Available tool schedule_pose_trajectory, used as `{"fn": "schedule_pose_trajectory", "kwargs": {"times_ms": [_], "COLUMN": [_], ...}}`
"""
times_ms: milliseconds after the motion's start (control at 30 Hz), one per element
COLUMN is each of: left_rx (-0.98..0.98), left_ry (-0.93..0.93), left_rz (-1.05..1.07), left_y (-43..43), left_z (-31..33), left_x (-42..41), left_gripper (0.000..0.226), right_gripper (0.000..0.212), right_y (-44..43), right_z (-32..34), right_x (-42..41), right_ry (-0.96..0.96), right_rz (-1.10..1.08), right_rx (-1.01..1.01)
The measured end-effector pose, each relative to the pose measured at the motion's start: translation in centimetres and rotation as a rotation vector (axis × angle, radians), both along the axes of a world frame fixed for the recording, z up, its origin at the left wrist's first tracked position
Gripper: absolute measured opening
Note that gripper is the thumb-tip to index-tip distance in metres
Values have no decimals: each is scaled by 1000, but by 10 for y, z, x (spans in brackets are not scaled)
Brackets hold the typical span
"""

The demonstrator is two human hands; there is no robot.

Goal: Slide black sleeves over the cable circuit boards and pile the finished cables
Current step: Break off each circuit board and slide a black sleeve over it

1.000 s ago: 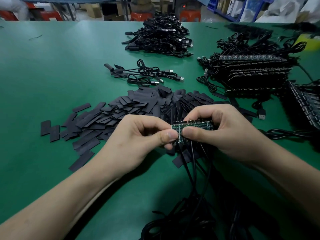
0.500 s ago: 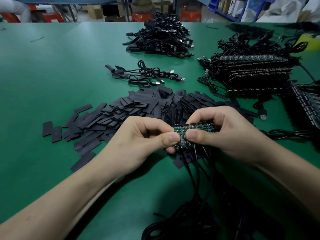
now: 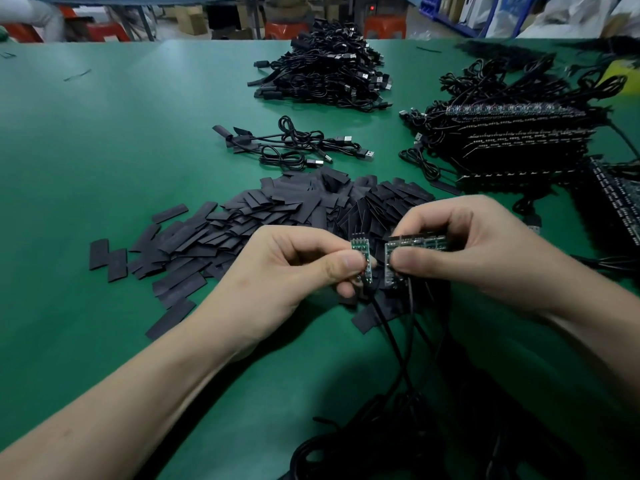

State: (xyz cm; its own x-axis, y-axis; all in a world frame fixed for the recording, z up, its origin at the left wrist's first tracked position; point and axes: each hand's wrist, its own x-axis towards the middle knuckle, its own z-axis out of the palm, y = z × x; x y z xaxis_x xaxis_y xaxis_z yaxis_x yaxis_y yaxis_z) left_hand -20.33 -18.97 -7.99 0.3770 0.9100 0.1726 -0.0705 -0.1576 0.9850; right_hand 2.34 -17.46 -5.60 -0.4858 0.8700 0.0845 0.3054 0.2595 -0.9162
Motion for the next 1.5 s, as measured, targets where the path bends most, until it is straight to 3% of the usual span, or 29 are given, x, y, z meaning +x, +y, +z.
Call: {"fn": "schedule_pose_trajectory", "kwargs": {"times_ms": [167, 267, 367, 500, 633, 733, 900, 1033, 1133, 1267, 1433, 1500], "left_rx": [106, 222, 283, 281, 495, 517, 560, 561, 596, 666, 474, 395], "left_ry": [15, 79, 132, 182, 561, 800, 1009, 1020, 923, 725, 539, 500], "left_rz": [99, 152, 222, 297, 457, 439, 345, 357, 283, 64, -205, -264], "left_y": [2, 4, 6, 7, 12, 14, 10, 12, 11, 0, -14, -16], "left_z": [-1, -5, -8, -6, -5, -4, 3, 0, 0, 3, 7, 8], "left_x": [-2, 0, -2, -6, -25, -33, -34, -35, -33, -21, -11, -11], "left_gripper": [6, 9, 15, 14, 18, 24, 49, 50, 41, 24, 54, 51], "right_gripper": [32, 39, 28, 16, 25, 17, 16, 14, 13, 12, 15, 15], "right_y": [1, -6, -14, -18, -24, -29, -31, -35, -36, -37, -36, -34], "right_z": [8, 4, -7, -12, -2, 4, 7, 14, 17, 13, 3, -1], "right_x": [19, 2, -21, -26, -22, -23, -25, -22, -23, -31, -36, -37], "right_ry": [-394, -468, -359, -112, 241, 552, 731, 588, 473, 486, 485, 490], "right_rz": [-162, -173, -95, -131, -250, -360, -405, -160, 8, -130, -347, -373], "right_rx": [221, 448, 564, 415, 384, 359, 356, 296, 198, 238, 313, 305]}}
